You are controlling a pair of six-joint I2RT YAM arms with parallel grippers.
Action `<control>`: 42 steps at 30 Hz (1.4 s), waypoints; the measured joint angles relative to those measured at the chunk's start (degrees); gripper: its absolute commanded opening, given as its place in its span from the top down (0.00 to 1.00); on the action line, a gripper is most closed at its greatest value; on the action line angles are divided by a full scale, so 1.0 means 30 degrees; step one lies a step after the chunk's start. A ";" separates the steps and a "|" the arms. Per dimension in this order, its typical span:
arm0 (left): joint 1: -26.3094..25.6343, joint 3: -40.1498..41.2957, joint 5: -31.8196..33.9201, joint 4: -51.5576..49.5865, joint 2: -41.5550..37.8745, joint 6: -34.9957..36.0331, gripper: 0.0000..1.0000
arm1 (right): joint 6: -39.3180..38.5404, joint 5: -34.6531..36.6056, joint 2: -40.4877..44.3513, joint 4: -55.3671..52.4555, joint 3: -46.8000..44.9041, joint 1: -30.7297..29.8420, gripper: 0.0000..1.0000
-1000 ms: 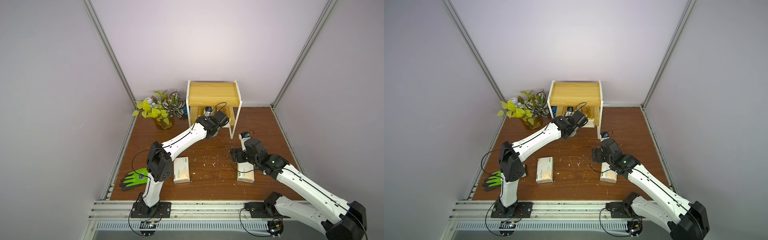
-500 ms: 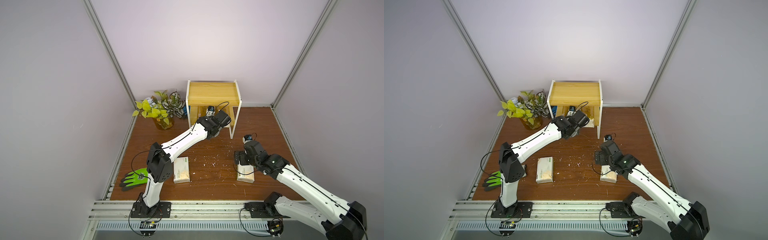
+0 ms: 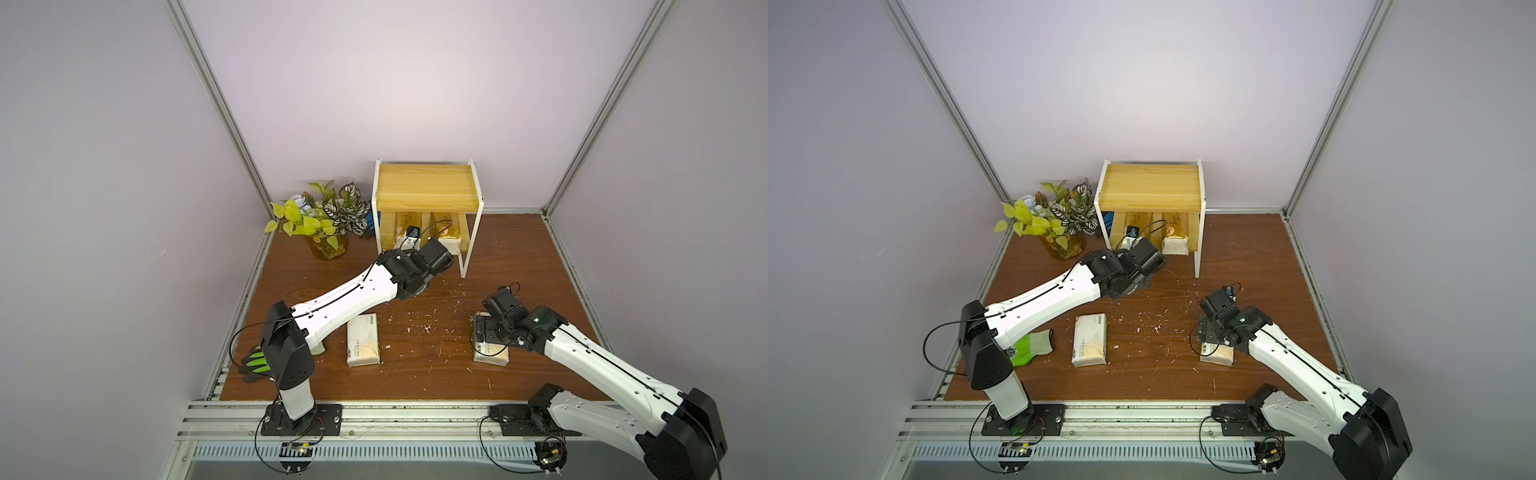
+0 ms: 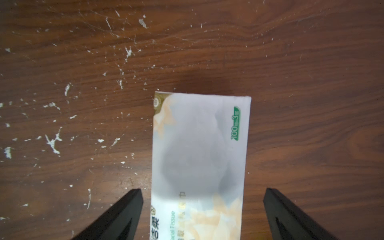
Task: Place the tissue boxes on the shelf by color
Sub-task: Place a box of tissues on the shelf, then pick up the box of tissues from the center of the board.
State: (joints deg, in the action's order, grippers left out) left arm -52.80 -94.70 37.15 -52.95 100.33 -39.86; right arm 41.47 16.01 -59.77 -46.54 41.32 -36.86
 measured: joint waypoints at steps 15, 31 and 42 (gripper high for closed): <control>0.0000 0.0714 -0.0007 0.0029 -0.0291 0.0073 0.02 | 0.0903 -0.3228 0.1610 0.0940 -0.1887 0.0080 0.01; 0.0000 0.1319 -0.0015 0.0036 -0.0714 -0.0015 0.01 | 0.0976 -0.3279 -0.0692 0.2120 -0.1960 0.0080 0.01; 0.0000 0.1260 -0.0175 0.0044 -0.0692 -0.0007 0.02 | 0.1049 -0.2805 -0.1989 0.2798 -0.2310 0.0080 0.01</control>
State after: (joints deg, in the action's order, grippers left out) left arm -52.80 -90.91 36.62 -52.82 98.26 -39.88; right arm 44.62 7.60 -65.73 -38.15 34.39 -36.62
